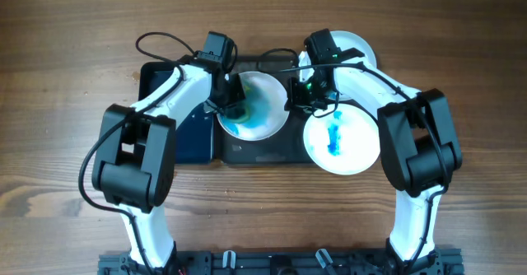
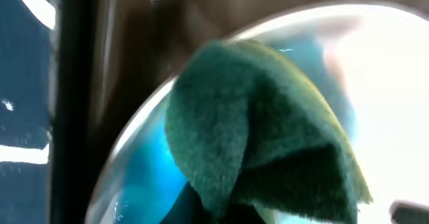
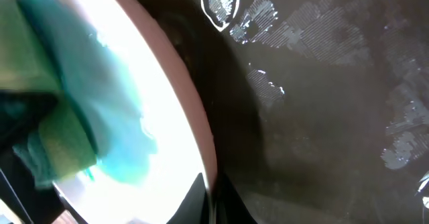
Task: Clean dirty plates on tray and stack at the side
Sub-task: 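Scrub the center plate with the sponge while the right gripper holds it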
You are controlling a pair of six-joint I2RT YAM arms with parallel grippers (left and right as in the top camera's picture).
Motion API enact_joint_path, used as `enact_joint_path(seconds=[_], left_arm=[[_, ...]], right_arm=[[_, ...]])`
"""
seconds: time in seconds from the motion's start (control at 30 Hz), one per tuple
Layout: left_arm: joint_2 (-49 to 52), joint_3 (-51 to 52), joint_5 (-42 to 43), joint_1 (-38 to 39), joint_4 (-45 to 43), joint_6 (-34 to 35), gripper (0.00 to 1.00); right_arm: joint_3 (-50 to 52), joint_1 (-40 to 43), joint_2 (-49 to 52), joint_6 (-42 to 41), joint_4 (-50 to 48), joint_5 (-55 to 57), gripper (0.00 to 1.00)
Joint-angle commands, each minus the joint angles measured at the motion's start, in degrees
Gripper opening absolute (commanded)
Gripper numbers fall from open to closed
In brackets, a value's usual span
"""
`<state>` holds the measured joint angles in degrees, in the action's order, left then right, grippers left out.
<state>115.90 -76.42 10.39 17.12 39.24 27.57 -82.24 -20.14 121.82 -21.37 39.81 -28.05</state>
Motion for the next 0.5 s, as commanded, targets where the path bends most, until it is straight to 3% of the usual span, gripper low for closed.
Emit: enact_joint_path(seconds=[0.0,0.07,0.27,0.37,0.47], left_arm=[[2.8,2.9,22.3,-0.1,4.3,-13.9,0.04],[2.8,2.9,28.9,-0.1,2.3,-15.2,0.04],[2.8,2.9,31.4,-0.2,-7.2,-15.0,0.04],[2.8,2.9,24.9,-0.2,-11.6,-12.9,0.04],[2.8,2.9,9.0,-0.2,-14.3,-7.2,0.04]], right_arm=[[-0.1,0.1,0.6,0.2,0.1,-1.6,0.04],[-0.1,0.1,0.6,0.2,0.1,-1.6,0.04],[-0.1,0.1,0.6,0.2,0.1,-1.6,0.04],[-0.1,0.1,0.6,0.2,0.1,-1.6,0.04],[-0.1,0.1,0.6,0.2,0.1,-1.6,0.04]])
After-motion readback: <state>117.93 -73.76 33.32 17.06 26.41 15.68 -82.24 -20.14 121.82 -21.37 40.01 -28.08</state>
